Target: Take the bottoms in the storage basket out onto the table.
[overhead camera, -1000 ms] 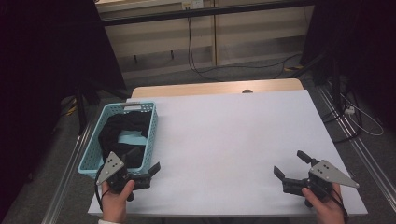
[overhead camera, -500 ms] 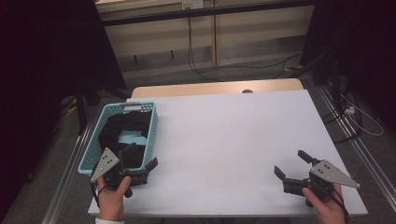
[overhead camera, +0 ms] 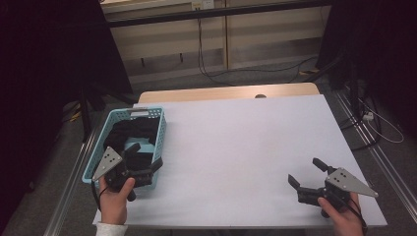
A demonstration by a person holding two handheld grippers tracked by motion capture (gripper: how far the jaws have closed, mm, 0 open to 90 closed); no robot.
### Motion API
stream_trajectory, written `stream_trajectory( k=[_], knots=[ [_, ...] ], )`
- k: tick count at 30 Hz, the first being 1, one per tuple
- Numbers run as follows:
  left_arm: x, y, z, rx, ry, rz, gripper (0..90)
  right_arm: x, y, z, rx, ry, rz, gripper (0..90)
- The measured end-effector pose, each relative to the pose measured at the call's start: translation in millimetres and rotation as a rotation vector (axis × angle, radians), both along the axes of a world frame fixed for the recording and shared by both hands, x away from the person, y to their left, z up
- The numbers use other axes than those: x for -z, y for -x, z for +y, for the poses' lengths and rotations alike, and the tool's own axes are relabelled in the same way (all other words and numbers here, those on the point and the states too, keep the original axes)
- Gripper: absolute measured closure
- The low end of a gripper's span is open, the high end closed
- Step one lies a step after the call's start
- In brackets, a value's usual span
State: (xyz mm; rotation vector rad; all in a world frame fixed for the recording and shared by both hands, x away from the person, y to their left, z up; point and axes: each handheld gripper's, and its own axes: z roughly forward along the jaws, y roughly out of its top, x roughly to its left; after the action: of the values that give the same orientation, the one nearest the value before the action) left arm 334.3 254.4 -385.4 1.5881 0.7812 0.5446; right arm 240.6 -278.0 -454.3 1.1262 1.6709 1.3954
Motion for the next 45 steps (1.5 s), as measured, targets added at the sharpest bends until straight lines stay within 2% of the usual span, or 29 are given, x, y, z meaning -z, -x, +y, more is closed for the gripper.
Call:
stream_trajectory(
  k=[4,15,29,33,36,43,45],
  knots=[
    [-4.5,-4.3,0.6,-0.001,-0.001,-0.003,1.8,-0.8,0.5,-0.6,0.0,-0.002,-0.001,1.7],
    [-18.5,-23.0,9.4,-0.052,-0.012,0.023,1.7,-0.7,0.6,-0.6,-0.002,-0.006,0.002,1.7],
    [-21.2,-50.2,21.6,-0.115,-0.036,0.062,1.8,-0.6,0.6,-0.2,-0.004,-0.006,0.0,1.7],
    [-19.7,-57.6,23.7,-0.134,-0.037,0.075,1.8,-0.5,0.5,0.1,-0.004,-0.011,0.001,1.7],
    [-13.4,-69.3,26.5,-0.16,-0.037,0.105,1.8,-0.6,0.5,-0.4,-0.007,-0.006,-0.001,1.7],
    [-5.9,-83.8,29.1,-0.199,-0.056,0.146,2.0,-0.4,0.5,-0.4,-0.006,-0.008,0.001,1.7],
    [-3.6,-87.0,31.0,-0.216,-0.051,0.16,2.0,-0.5,0.5,-0.3,-0.006,-0.009,0.0,1.7]
  ],
)
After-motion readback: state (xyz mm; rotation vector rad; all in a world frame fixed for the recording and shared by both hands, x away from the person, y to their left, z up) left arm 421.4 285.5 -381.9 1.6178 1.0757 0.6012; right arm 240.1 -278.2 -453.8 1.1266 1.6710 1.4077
